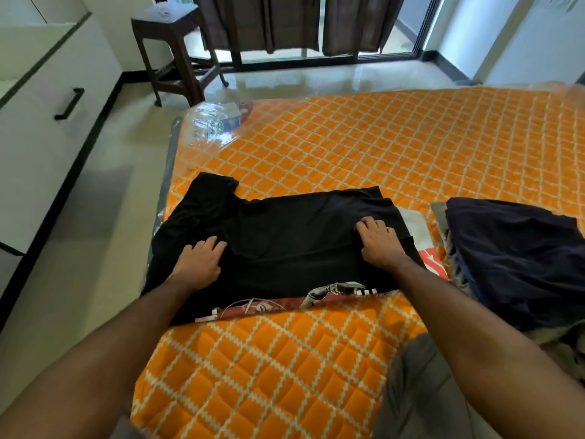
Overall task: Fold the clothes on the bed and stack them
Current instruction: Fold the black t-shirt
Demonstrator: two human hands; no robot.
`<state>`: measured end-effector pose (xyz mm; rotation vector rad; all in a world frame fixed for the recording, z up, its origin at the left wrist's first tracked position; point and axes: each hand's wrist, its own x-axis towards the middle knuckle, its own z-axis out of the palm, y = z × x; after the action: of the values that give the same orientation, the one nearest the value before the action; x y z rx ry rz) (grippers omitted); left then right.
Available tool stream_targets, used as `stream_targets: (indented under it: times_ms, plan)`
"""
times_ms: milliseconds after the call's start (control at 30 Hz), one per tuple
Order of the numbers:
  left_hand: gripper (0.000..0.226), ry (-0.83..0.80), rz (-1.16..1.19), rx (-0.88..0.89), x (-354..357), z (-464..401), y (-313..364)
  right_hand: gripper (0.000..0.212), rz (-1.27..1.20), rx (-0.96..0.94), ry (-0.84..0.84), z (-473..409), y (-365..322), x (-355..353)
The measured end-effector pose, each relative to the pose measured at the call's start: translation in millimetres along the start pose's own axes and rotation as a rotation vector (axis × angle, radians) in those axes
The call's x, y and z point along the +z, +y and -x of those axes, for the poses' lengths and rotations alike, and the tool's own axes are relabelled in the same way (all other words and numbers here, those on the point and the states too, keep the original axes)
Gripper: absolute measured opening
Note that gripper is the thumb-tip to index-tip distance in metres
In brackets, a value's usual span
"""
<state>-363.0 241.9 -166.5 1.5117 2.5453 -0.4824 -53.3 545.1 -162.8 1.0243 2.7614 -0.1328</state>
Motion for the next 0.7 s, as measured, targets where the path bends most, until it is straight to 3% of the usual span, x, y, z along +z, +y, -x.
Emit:
stream_targets:
  times_ms: [100,233,367,467,600,700]
  plan:
    - [0.06,-0.067,-0.032,-0.029,-21,-33,-8,0.052,0.005,-0.022,-0.032,-34,-8,-13]
    - [0.051,0.041,-0.052,-0.011,-50,-83,-13,0.058,-0.034,-0.053,-0.062,-88,-13,-28]
    - [0.082,0.062,-0.195,0.096,-71,-135,-8,0.074,-0.056,-0.027,-0.105,-132,-5,-32]
    - [0.107,-0.068,-0.392,0.211,-77,-172,-3,0.095,0.058,-0.014,-0.13,-161,14,-30]
    - [0.11,-0.123,-0.463,0.29,-75,-207,-2,0.108,0.051,0.036,-0.163,-186,36,-22]
    - [0.105,-0.199,-0.505,0.352,-73,-224,-5,0.097,0.002,0.063,-0.191,-200,38,-20]
